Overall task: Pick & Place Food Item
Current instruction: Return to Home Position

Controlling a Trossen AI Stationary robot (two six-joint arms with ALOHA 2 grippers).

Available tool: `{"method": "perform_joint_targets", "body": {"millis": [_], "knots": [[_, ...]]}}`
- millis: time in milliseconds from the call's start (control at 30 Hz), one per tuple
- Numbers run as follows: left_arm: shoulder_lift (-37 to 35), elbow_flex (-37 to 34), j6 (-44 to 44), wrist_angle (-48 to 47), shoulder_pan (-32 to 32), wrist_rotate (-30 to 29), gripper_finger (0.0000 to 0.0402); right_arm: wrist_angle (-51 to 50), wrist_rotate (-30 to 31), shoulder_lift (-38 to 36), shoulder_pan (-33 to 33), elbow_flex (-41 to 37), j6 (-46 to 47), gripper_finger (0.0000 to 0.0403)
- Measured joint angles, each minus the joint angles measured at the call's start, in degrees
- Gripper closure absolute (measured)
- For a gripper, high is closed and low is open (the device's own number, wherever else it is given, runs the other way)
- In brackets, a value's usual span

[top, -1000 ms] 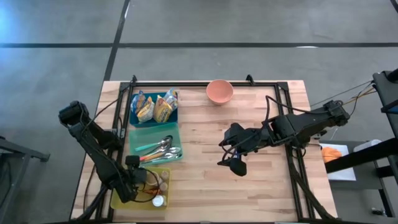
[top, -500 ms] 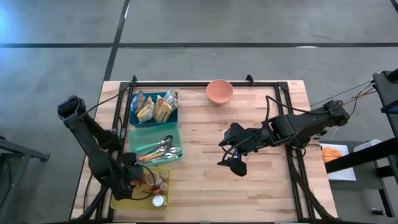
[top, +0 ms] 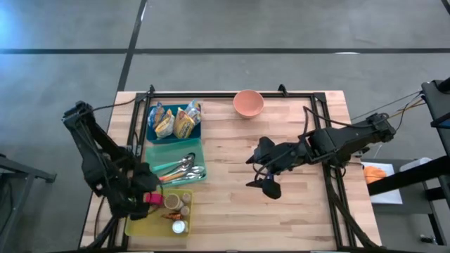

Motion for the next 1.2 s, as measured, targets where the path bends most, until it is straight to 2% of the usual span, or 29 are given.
{"method": "perform_joint_targets", "body": {"millis": [200,267,367,433,567,700,800,967,1200], "knots": [[-3.67,8.96,0.18,2.51,2.72,-19.77,0.0049,0.09,0.66,-2.08,-0.02,3.37,-7.33,0.0030],[-4.66,11.02,4.32,6.78,4.88,-25.87,0.0049,-0.19,0.70,-2.96,-0.06,4.60,-12.44,0.0030],[-5.88,13.18,16.40,16.02,9.54,-27.85,0.0049,-1.20,0.66,-4.49,-0.57,6.74,-23.49,0.0030],[-6.51,13.78,24.06,22.58,12.78,-27.78,0.0049,-3.23,0.72,-5.68,-0.64,8.15,-25.65,0.0030],[-6.97,13.66,33.47,30.75,18.72,-27.55,0.0049,-4.26,5.77,-9.03,-1.66,8.95,-16.69,0.0030],[-6.52,13.57,35.08,32.07,25.41,-25.84,0.0051,-3.02,6.86,-14.33,-3.43,5.87,-14.33,0.0030],[-6.54,13.57,34.79,32.39,31.14,-19.87,0.0071,-0.19,6.66,-18.07,-4.82,2.46,-12.48,0.0030],[-6.50,13.55,34.93,34.57,39.31,-7.70,0.0163,2.31,6.62,-24.11,-6.73,-3.85,-10.75,0.0030],[-6.67,13.56,38.13,34.66,46.16,1.01,0.0318,9.66,5.79,-33.00,-6.70,-14.32,-11.75,0.0030]]}}
